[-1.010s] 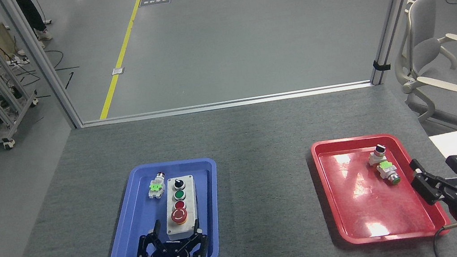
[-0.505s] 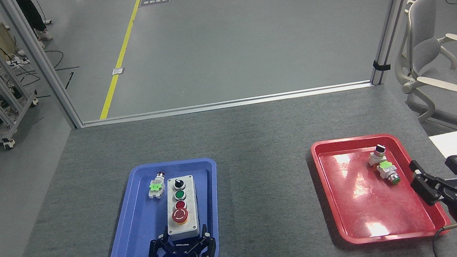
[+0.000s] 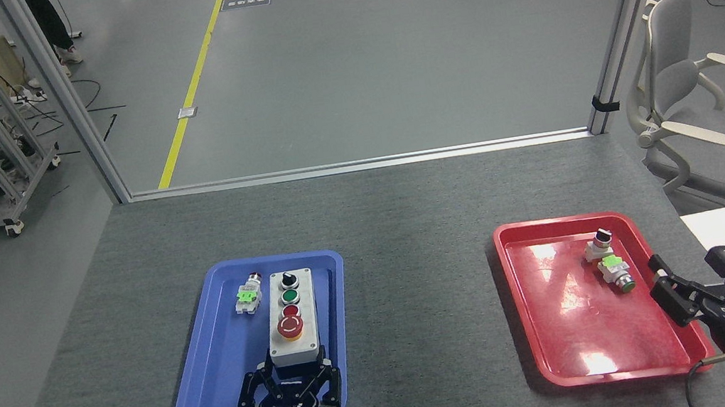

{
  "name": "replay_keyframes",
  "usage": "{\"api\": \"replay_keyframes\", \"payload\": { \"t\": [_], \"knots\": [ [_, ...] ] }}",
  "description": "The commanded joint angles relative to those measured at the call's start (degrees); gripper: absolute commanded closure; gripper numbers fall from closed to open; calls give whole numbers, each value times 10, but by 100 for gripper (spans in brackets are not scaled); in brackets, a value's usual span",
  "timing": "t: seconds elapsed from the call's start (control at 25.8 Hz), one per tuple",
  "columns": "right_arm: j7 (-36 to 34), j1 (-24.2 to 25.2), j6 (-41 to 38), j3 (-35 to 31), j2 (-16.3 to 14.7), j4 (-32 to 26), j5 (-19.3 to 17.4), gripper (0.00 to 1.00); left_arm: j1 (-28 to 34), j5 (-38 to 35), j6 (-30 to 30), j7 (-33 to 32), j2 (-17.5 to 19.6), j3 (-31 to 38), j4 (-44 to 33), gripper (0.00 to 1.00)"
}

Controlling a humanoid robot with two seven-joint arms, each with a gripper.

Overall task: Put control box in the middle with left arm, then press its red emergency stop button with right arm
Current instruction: 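Close the left gripper on the near end of the control box, then drag the control box out of the blue tray toward the table middle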

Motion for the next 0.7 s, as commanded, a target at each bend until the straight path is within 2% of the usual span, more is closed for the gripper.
{"api": "replay_keyframes", "payload": {
  "t": [0.0, 0.08, 0.27, 0.43, 0.66],
  "knots": [
    [0, -1, 0, 0, 0, 0, 0, 0, 7, 0, -1, 10, 0, 0, -53, 80],
    [0, 0, 0, 0, 0, 0, 0, 0, 7, 1, -4, 0, -1, -6, -82, 80],
    [0, 0, 0, 0, 0, 0, 0, 0, -10, 1, 7, -44, -19, -96, -87, 80],
    [0, 0, 0, 1, 1, 0, 1, 0, -14, 9, 34, -45, -19, -183, -88, 99],
    [0, 0, 0, -1, -1, 0, 0, 0, -15, 18, 36, -41, -19, -220, -94, 100]
  ]
}}
